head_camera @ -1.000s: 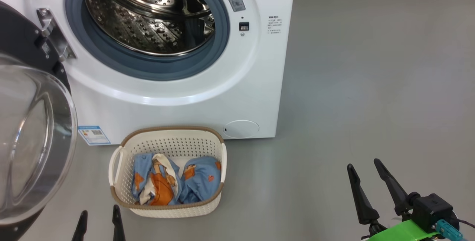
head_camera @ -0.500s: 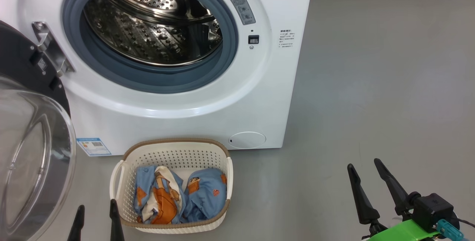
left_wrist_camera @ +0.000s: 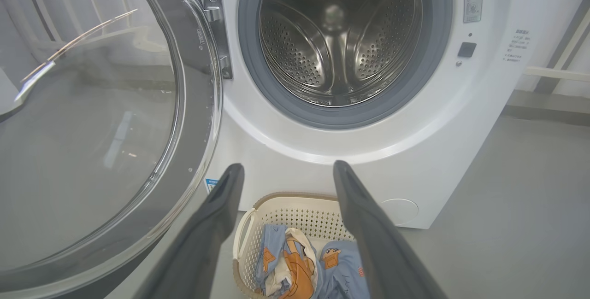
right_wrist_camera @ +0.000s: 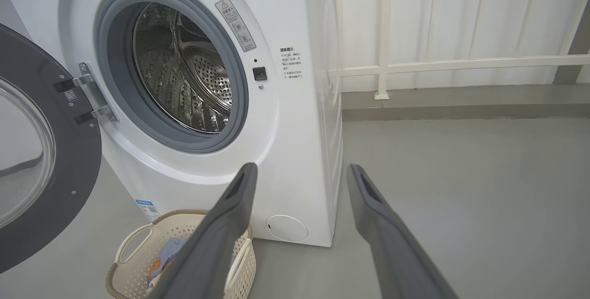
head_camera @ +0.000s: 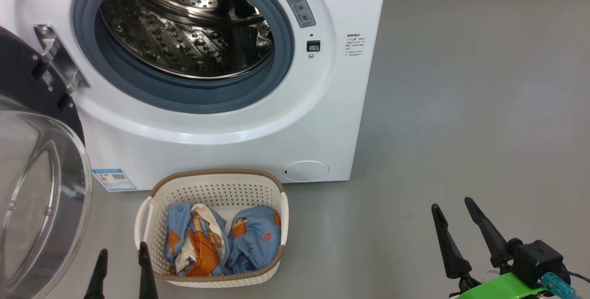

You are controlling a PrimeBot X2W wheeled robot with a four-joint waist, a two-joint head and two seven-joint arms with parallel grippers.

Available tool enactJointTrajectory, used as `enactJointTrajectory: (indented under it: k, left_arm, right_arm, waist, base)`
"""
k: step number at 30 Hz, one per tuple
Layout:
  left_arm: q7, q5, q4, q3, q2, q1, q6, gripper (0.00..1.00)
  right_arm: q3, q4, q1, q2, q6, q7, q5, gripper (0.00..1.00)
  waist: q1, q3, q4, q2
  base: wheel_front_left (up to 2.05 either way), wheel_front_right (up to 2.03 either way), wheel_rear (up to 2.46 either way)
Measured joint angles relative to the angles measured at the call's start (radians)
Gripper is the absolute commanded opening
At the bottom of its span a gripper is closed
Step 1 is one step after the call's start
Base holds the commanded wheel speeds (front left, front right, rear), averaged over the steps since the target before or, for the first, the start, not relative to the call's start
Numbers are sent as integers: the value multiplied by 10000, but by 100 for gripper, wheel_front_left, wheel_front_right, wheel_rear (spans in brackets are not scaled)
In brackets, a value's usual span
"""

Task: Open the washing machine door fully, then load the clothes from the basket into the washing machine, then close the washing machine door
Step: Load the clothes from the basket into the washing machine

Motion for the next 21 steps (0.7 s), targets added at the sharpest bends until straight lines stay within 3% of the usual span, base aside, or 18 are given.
enactJointTrajectory:
  k: [21]
  left_arm:
    - [0,2,-6,-192,-48,-33,-96,100]
  right_arm:
    - [-36,27,-13,-8,0,0,8,100]
  waist:
    - [0,165,11,0]
  base:
    - [0,0,0]
